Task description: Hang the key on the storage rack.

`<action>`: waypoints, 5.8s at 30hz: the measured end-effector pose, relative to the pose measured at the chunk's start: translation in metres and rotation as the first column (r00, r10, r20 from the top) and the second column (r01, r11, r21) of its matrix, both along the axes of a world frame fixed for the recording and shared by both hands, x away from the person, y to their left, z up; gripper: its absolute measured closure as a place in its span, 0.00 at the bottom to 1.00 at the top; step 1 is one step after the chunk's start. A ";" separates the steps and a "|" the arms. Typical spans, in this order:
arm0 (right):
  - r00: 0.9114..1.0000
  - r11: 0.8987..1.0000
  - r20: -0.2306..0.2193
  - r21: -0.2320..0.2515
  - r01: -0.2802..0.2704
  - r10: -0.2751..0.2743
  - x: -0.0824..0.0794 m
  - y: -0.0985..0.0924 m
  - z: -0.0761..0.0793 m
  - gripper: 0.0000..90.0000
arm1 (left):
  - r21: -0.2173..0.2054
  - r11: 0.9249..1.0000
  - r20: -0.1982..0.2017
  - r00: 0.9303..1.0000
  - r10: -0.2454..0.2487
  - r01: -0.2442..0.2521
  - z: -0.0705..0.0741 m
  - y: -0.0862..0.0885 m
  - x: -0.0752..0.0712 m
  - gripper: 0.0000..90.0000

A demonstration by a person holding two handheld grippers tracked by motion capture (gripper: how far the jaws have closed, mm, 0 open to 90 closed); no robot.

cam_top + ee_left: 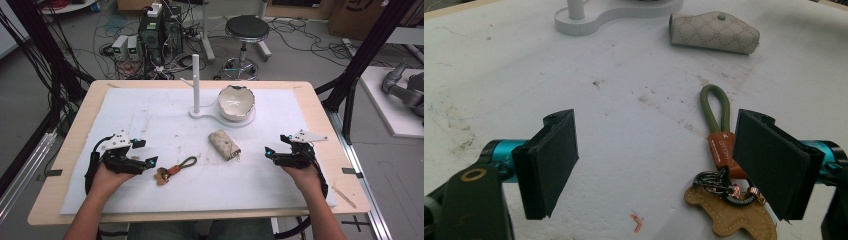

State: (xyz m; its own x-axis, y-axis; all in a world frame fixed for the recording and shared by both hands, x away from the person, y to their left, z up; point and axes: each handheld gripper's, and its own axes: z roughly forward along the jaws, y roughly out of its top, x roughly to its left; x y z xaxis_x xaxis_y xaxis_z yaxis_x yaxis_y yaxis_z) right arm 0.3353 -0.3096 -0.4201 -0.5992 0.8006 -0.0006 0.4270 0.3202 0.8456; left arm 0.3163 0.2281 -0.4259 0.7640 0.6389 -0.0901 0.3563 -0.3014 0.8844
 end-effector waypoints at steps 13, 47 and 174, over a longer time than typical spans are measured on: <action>1.000 1.000 0.004 -0.010 -0.001 0.001 0.001 0.000 -0.001 0.22 | 0.020 0.999 -0.014 0.999 -0.033 0.033 -0.002 -0.012 -0.002 0.21; 0.999 0.998 -0.025 -0.058 -0.023 0.021 0.002 0.007 -0.004 0.22 | 0.231 0.964 -0.117 0.987 -0.107 0.132 -0.028 -0.071 -0.003 0.42; 0.998 0.997 -0.052 -0.074 -0.040 0.036 0.001 0.013 -0.008 0.22 | 0.075 0.997 0.074 0.997 -0.011 0.006 0.072 -0.030 0.023 0.27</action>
State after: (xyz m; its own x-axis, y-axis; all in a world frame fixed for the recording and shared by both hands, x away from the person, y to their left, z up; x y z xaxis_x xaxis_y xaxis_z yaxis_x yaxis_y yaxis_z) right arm 0.3366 -0.2969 -0.4278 -0.6299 0.7762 -0.0285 0.4547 0.3983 0.7966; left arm 0.3389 0.1984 -0.3543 0.7724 0.6350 0.0147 0.2876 -0.3703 0.8833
